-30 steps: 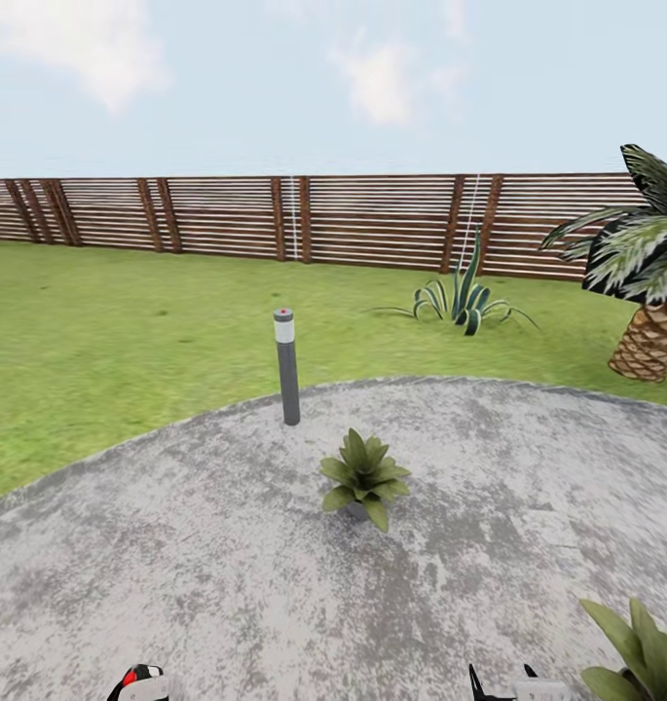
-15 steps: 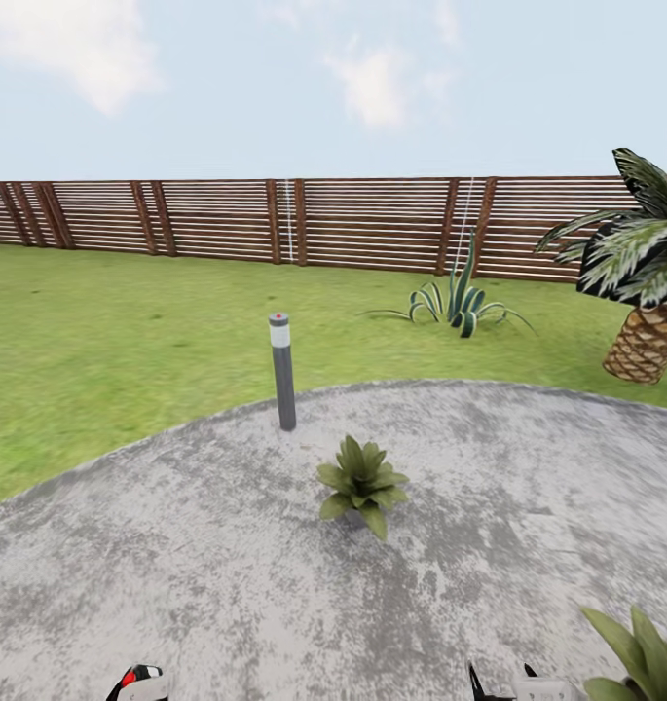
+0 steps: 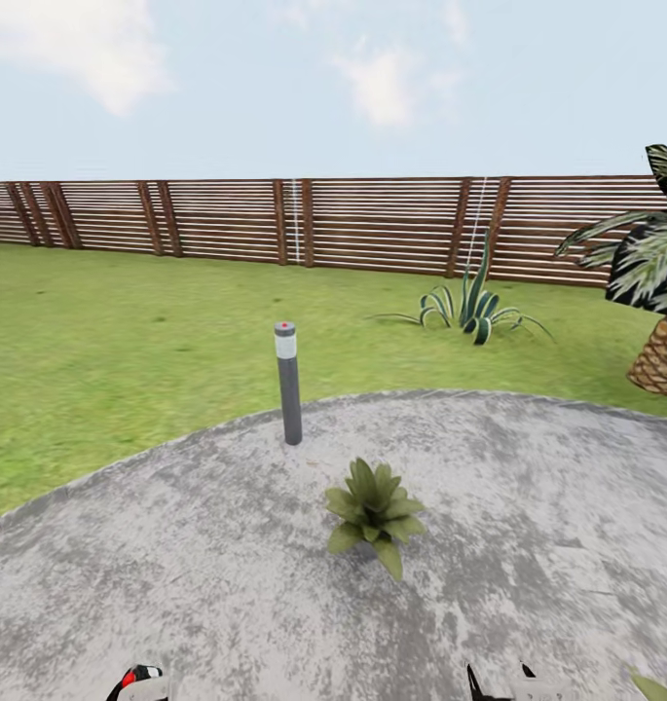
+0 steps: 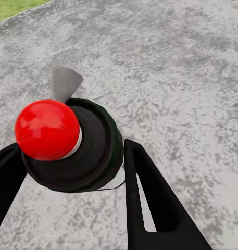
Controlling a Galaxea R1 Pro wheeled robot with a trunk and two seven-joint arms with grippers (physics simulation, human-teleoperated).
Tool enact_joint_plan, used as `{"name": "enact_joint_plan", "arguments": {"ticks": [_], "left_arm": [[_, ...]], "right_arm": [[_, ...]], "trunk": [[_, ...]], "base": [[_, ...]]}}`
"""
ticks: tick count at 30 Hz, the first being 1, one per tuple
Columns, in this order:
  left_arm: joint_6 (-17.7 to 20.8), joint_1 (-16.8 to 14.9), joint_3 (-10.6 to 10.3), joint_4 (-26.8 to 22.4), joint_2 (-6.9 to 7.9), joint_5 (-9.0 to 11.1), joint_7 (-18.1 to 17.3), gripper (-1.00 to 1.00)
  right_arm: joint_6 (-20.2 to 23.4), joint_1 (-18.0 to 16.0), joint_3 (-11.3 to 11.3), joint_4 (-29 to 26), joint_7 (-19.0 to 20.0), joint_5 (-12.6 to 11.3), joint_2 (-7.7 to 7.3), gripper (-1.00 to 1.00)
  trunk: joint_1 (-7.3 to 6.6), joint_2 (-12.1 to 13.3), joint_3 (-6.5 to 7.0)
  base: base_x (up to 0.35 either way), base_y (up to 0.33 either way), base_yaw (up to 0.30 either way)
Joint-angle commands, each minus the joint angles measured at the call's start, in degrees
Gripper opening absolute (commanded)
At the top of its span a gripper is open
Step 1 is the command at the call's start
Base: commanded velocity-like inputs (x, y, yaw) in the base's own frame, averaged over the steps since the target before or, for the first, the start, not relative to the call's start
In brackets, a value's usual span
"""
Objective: Pick up the pesticide atomizer in the garden and spray insectifuge to fully cover both potted plants in the garden.
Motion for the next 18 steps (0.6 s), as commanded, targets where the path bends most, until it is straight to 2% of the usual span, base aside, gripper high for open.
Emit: {"name": "enact_joint_plan", "arguments": {"ticks": [1,18], "left_arm": [[-0.17,-0.05,0.10,0.06,-0.01,-0.21,0.18,-1.00],[-0.17,-0.07,0.11,0.06,0.00,-0.19,0.19,-1.00]], "right_arm": [[-0.16,-0.02,-0.28,0.04,0.02,0.30,0.02,1.00],[-0.18,-0.02,-0.28,0.07,0.02,0.30,0.02,1.00]], "trunk": [[0.03,-0.02,-0.05],[0.03,-0.02,-0.05]], "base": [[0.336,0.000,0.211],[0.336,0.000,0.272]]}}
